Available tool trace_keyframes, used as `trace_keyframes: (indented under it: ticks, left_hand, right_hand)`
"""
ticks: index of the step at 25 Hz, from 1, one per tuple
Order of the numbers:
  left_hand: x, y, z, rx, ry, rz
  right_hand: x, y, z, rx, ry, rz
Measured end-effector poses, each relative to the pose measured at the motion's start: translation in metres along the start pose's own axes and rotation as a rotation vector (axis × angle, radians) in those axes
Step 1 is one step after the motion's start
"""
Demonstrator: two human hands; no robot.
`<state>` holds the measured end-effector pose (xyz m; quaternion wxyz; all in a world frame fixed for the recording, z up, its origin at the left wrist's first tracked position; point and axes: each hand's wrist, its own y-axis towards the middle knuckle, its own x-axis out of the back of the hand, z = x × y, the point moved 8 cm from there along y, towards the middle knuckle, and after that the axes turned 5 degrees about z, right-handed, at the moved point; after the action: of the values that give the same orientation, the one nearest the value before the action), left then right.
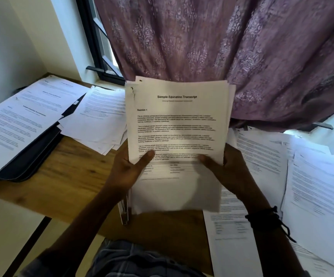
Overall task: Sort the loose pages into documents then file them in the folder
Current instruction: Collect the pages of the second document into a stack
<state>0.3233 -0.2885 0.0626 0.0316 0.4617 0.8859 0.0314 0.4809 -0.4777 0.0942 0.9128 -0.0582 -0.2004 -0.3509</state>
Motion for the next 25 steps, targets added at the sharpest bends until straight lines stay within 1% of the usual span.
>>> trace_keyframes:
  ticks: [2,4,7,10,13,14,17,19,20,21,23,25]
  left_hand:
    - [-0.010,0.006,0.000,-0.011,0.013,0.014]
    - [-0.019,0.011,0.007,0.008,0.022,0.001]
    - [-0.030,0.013,0.022,0.035,0.032,0.022]
    - [-0.035,0.012,0.038,0.068,0.060,0.064]
    - [-0.040,0.013,0.041,0.057,0.125,0.121]
    - [-0.041,0.014,0.038,0.058,0.135,0.137]
    - [-0.045,0.017,0.033,0.067,0.140,0.195]
    - [-0.045,0.017,0.036,0.100,0.130,0.186]
    - [-0.044,0.016,0.039,0.122,0.115,0.164]
    - [-0.042,0.014,0.043,0.140,0.096,0.132]
    - [-0.041,0.006,0.047,0.171,0.047,0.066]
    - [-0.043,-0.003,0.050,0.188,0.009,0.040]
  right_hand:
    - [0.012,-0.003,-0.005,0.049,-0.069,-0.098]
    - [0.015,-0.007,-0.016,0.057,-0.126,-0.168]
    - [0.015,-0.016,-0.036,0.058,-0.112,-0.205]
    - [0.011,-0.025,-0.055,0.043,-0.025,-0.224]
    - [0.015,-0.030,-0.062,0.005,-0.086,-0.288]
    - [0.018,-0.031,-0.064,-0.019,-0.072,-0.301]
    - [0.025,-0.037,-0.069,-0.085,0.085,-0.274]
    - [0.025,-0.043,-0.079,-0.140,0.154,-0.236]
    - [0.026,-0.048,-0.089,-0.193,0.116,-0.225]
    - [0.030,-0.054,-0.103,-0.263,0.019,-0.223]
    - [0.043,-0.074,-0.139,-0.409,-0.291,-0.220]
    - [0.051,-0.093,-0.159,-0.443,-0.594,-0.210]
